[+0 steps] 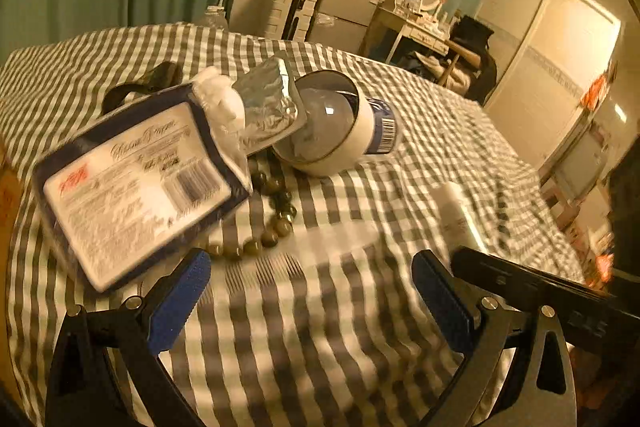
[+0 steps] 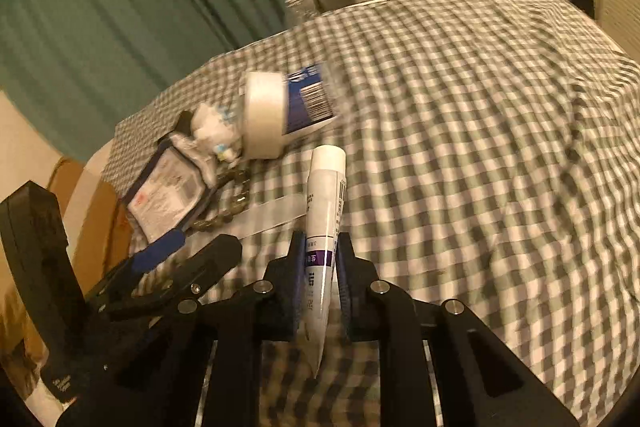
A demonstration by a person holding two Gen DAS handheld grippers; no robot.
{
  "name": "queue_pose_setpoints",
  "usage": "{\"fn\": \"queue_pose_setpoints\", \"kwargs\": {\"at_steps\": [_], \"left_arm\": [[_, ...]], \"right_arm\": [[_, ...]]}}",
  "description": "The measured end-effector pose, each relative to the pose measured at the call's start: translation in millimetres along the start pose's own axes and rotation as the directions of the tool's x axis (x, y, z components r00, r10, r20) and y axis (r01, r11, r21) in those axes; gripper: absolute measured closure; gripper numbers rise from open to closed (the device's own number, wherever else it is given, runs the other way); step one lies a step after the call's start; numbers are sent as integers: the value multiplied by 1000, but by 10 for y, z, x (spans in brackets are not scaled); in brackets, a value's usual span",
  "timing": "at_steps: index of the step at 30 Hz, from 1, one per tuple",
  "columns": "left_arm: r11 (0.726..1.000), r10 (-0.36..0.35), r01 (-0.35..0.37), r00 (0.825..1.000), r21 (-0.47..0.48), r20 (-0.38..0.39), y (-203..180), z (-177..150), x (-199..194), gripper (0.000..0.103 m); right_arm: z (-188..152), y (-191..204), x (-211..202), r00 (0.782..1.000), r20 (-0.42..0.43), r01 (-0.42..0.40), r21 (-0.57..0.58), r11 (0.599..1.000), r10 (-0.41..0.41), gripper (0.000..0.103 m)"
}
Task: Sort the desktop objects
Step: 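Grasp the clear plastic comb with the left tool while the right tool holds the tube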
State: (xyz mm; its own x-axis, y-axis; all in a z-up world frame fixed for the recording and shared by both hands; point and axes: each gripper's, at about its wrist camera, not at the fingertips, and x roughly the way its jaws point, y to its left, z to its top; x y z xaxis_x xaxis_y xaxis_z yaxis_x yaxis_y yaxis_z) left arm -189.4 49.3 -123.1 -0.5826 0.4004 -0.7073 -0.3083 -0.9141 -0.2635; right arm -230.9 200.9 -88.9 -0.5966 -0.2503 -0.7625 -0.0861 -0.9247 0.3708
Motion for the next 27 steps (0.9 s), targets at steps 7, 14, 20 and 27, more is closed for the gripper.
{"fn": "queue_pose_setpoints", "kwargs": {"at_steps": [7, 14, 20, 27], "left_arm": [[991, 97, -92, 994, 93, -51, 117, 139, 328, 0], [952, -110, 114, 994, 283, -31, -324, 160, 128, 0], [872, -171, 239, 966, 427, -192, -534, 132, 493, 4], [831, -174, 308, 935, 463, -310, -361, 234, 634, 45]], "right_arm": [[28, -121, 0, 1000, 7, -5, 31, 1000, 5, 88], [68, -220, -65, 999, 32, -1, 68, 998, -1, 88], [77, -527, -236, 997, 57, 41, 134, 990, -49, 88], [114, -798, -367, 994, 84, 46, 217, 975, -65, 88]]}}
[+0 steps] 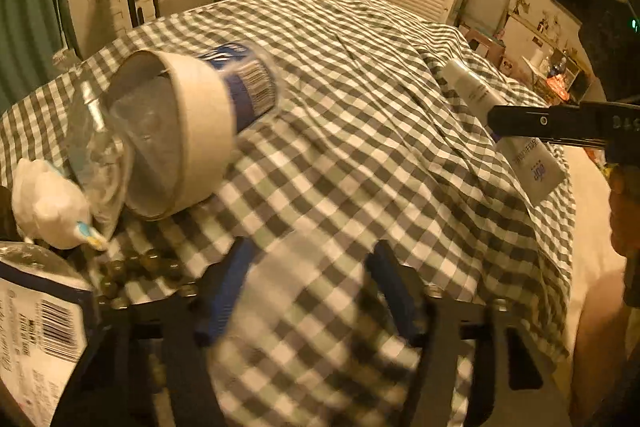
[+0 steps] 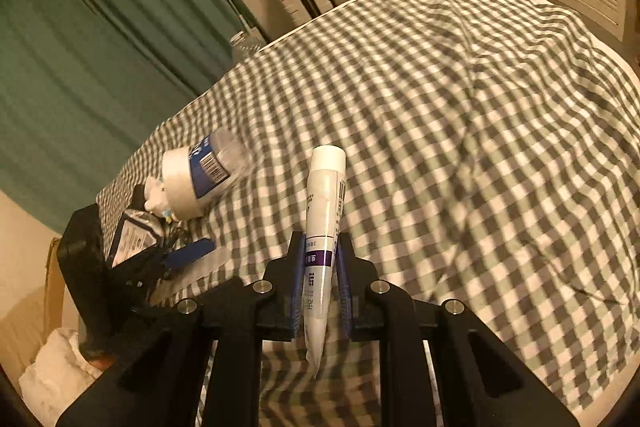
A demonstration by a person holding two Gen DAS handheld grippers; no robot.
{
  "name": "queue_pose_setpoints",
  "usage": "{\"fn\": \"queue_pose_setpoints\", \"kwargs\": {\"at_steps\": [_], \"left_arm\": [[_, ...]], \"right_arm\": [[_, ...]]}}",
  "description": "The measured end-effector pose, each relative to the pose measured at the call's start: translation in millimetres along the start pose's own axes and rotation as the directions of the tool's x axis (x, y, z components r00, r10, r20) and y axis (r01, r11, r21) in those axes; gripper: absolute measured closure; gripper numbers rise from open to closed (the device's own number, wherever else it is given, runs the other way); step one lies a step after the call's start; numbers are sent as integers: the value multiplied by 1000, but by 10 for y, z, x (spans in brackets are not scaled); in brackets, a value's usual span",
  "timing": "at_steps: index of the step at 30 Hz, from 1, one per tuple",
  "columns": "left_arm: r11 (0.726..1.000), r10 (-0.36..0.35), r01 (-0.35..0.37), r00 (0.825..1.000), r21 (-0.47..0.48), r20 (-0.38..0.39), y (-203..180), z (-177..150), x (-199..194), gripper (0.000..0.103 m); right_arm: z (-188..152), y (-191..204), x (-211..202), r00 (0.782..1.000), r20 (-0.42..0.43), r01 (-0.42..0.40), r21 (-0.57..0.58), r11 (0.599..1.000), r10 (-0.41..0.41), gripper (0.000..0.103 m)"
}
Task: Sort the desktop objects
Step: 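Grasp the clear plastic comb with the left tool while the right tool holds the tube, then carry the comb and small tube to the cardboard box and open both tools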
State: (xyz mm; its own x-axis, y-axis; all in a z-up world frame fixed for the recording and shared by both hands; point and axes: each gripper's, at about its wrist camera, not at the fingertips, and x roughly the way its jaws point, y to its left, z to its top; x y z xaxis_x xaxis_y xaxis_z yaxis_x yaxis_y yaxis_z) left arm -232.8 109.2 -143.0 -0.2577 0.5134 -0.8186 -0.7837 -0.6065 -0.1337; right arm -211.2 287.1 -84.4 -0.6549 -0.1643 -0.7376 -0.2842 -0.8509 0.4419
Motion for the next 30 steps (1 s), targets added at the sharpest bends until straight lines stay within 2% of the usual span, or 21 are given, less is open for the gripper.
{"fn": "queue_pose_setpoints", "kwargs": {"at_steps": [2, 5, 7, 9, 11, 13, 15, 16, 17, 18, 20, 23, 25, 26, 30], "left_arm": [[999, -41, 40, 999, -35, -29, 133, -1, -45, 46], [999, -42, 40, 997, -25, -64, 161, 25, -63, 46], [999, -51, 50, 994, -7, -96, 108, -39, -84, 52], [998, -63, 63, 990, -1, -125, 88, -96, -130, 74], [999, -34, 33, 989, -8, -144, 73, -191, -201, 80], [1000, -12, 12, 987, -2, -161, 36, -267, -260, 80], [996, 63, -52, 983, 68, -170, -60, -344, -314, 74], [991, 103, -86, 980, 102, -173, -100, -368, -326, 70], [987, 136, -116, 974, 113, -180, -122, -397, -337, 56], [987, 143, -125, 971, 102, -194, -122, -411, -343, 50], [990, 143, -136, 967, 47, -210, -91, -440, -377, 50], [985, 109, -136, 967, -104, -230, -4, -560, -485, 50], [978, 103, -139, 970, -155, -218, -7, -651, -557, 58], [974, 112, -150, 970, -169, -215, -21, -702, -588, 76], [953, 110, -149, 981, -264, -158, -75, -846, -765, 77]], "right_arm": [[8, 12, 9, 1000, -4, -14, -2, 1000, 14, 88], [-15, 69, 38, 999, -18, -27, -18, 999, 26, 88], [-24, 85, 49, 999, -24, -31, -22, 999, 30, 88], [-36, 86, 48, 999, -28, -44, -16, 999, 44, 88], [-46, 101, 30, 998, -28, -54, -14, 998, 53, 88], [-62, 126, 9, 998, -27, -58, -20, 998, 58, 88], [-86, 164, -20, 998, -29, -65, -30, 997, 64, 88], [-102, 193, -39, 997, -29, -67, -39, 997, 66, 88], [-118, 216, -50, 997, -31, -69, -46, 997, 67, 88], [-135, 243, -62, 997, -34, -72, -55, 996, 70, 88], [-166, 278, -87, 997, -34, -72, -65, 995, 70, 88], [-206, 331, -117, 997, -41, -75, -87, 993, 72, 88], [-235, 364, -118, 996, -48, -75, -104, 992, 70, 88], [-254, 381, -115, 996, -53, -74, -112, 991, 68, 88], [-347, 450, -128, 995, -75, -78, -141, 987, 68, 88]]}}
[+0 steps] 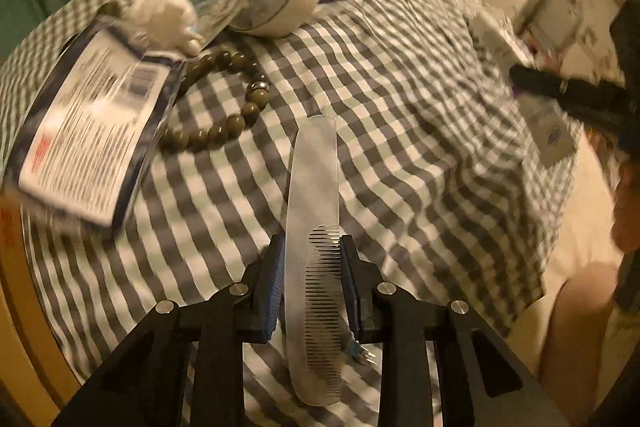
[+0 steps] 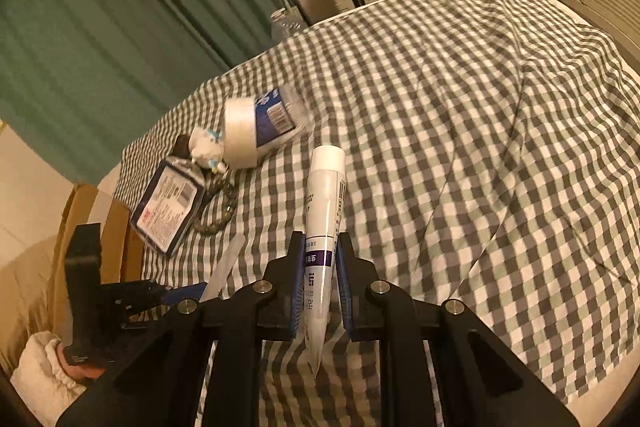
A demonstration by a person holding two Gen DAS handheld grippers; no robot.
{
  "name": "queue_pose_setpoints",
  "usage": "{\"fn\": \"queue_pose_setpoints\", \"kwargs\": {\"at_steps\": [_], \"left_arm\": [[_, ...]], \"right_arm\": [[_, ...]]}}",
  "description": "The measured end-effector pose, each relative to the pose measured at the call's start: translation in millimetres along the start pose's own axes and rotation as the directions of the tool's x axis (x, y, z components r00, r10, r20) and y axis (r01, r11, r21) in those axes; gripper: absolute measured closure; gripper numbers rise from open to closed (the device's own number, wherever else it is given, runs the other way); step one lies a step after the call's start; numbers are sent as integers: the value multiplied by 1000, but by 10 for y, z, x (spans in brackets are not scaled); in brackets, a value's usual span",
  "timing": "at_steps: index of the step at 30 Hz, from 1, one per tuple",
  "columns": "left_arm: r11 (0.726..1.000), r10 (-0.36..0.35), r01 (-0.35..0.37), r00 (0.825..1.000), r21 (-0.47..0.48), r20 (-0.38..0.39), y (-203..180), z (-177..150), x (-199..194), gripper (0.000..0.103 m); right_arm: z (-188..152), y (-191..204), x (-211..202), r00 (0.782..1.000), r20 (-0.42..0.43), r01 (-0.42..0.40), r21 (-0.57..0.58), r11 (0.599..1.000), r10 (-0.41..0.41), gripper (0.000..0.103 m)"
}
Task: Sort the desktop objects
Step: 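Carry the comb and small tube to the cardboard box and open both tools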
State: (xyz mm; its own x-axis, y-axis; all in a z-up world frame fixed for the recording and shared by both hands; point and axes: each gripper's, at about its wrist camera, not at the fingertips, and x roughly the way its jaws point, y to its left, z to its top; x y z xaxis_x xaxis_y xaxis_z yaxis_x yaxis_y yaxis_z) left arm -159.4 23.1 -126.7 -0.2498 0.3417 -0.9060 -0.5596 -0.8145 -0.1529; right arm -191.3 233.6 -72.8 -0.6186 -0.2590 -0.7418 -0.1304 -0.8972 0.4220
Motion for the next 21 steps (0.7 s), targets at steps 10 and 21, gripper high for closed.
{"fn": "queue_pose_setpoints", "kwargs": {"at_steps": [10, 21], "left_arm": [[986, -9, 44, 978, -159, 209, -147, -382, -632, 77], [962, 148, -19, 875, -273, 460, 32, -470, -1962, 77]], "right_arm": [[-325, 491, -268, 999, -26, -37, -130, 991, 34, 88], [-403, 1741, -814, 981, 15, -177, -329, 928, 193, 88]]}}
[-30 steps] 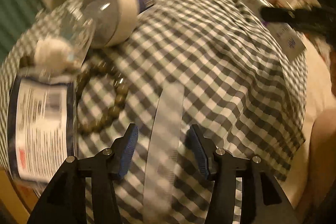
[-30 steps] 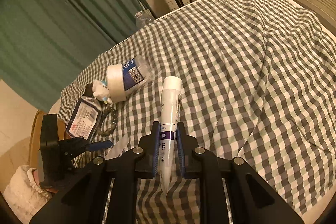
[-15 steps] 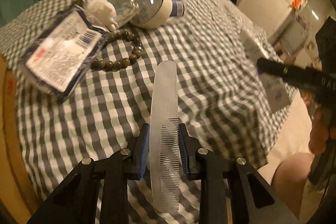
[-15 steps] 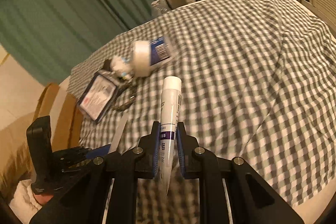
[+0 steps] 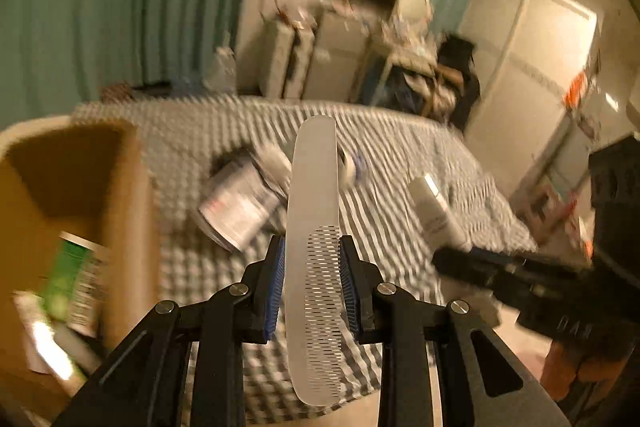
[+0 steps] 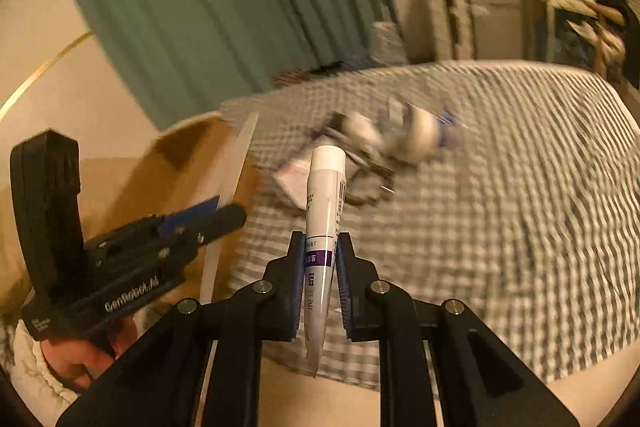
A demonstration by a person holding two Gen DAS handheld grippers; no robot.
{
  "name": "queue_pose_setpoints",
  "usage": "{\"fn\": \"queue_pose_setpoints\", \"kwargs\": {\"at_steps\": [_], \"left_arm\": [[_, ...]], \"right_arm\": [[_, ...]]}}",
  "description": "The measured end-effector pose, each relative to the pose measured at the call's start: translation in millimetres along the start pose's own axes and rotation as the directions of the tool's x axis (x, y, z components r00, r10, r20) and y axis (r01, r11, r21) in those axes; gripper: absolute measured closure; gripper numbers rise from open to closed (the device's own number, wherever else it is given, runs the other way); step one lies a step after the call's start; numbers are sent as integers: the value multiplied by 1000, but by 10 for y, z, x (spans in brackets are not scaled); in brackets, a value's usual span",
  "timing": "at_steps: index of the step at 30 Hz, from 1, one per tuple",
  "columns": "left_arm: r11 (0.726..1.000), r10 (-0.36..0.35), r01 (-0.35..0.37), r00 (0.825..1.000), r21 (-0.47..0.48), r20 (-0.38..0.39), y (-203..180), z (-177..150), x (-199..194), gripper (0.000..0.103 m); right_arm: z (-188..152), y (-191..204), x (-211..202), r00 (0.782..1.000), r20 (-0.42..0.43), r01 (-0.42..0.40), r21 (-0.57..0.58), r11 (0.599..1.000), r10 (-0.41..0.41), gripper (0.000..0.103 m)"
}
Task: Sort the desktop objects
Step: 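Carry the comb and small tube to the cardboard box and open both tools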
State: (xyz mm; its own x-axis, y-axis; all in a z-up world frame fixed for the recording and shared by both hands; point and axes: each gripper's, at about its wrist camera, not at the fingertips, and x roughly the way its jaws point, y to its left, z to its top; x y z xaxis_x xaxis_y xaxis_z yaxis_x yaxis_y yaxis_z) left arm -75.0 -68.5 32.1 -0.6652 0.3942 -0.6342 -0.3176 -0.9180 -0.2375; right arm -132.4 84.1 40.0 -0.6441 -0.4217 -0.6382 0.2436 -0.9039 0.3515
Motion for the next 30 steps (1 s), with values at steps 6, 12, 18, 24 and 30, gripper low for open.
{"fn": "queue_pose_setpoints", "kwargs": {"at_steps": [6, 12, 18, 24, 30], "left_arm": [[974, 225, -224, 973, -23, 45, 673, 115, -440, 77], [934, 342, -343, 939, -105, -28, 1400, -105, -438, 77], [912, 391, -395, 918, -110, -61, 1615, -275, -401, 42], [890, 449, -451, 893, -74, -39, 1525, -332, -351, 10], [908, 414, -414, 910, -61, -9, 1128, -323, -365, 3]], "right_arm": [[203, 900, 356, 985, -47, -171, -85, 982, 167, 88], [149, 1520, 961, 968, -144, -223, -120, 967, 205, 88], [294, 1664, 1251, 967, -126, -230, -59, 971, 221, 41], [374, 1348, 1019, 988, -24, -153, -35, 988, 152, 41], [235, 590, 512, 998, 49, 43, -13, 999, -43, 41]]}}
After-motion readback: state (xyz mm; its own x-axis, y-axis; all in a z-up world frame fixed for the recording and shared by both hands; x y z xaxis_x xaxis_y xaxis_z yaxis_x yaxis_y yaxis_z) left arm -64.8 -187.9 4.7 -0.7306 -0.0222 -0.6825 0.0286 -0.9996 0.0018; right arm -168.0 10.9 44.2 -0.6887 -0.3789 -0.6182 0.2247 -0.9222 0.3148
